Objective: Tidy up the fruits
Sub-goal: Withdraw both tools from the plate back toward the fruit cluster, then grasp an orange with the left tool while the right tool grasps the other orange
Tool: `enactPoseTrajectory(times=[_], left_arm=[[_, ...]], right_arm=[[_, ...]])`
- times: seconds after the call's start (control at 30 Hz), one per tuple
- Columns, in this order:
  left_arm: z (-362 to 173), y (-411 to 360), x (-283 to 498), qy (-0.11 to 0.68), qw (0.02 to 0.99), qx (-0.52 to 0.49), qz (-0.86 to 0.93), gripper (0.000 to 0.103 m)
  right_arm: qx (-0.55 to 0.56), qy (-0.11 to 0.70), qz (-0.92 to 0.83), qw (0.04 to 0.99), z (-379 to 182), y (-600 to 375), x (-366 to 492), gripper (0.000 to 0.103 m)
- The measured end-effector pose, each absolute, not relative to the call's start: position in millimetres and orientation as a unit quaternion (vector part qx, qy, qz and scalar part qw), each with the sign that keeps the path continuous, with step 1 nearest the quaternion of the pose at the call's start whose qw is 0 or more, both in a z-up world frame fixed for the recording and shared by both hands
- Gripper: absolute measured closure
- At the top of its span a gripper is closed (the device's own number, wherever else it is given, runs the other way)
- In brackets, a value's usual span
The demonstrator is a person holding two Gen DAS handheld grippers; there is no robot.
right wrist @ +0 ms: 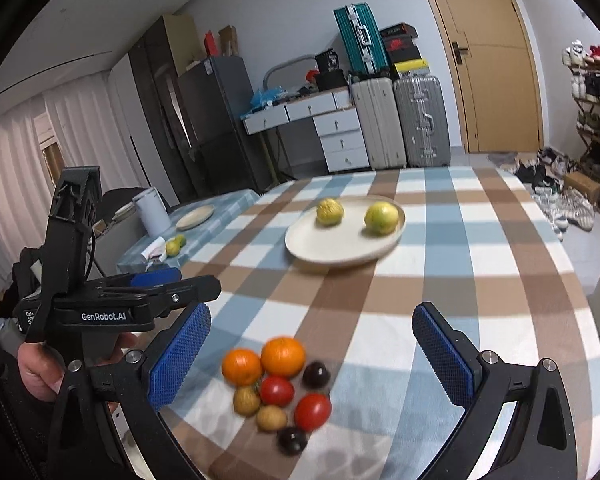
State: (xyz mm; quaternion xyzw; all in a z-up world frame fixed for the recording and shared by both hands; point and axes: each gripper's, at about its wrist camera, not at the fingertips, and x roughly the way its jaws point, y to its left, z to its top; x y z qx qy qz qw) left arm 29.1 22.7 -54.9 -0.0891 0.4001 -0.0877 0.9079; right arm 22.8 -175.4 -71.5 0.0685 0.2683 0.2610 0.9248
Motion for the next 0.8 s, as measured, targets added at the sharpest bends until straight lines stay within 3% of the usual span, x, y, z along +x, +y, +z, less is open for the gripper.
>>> enactPoseTrajectory(times=[0.5,0.57,0.8], left_arm=[[-110.8,24.4,38.7,0.446,0.873,-0.132,-0.147,0.001],[-113.2,25.3,40.0,0.446,0.87,-0.14,-0.155,0.005],[-124.2,26.2,44.2,0.46,0.855,-0.151,-0.185,0.032]], right_arm=[[0.085,0.312,0.259,0.91,-111.0,-173.4,22.9,0.0],[0.09,0.315,0.26,0.909,-112.4,-173.6,24.7,0.0],[0.097,0.319,0.258,0.907,-114.9,-174.8,30.8,0.0]])
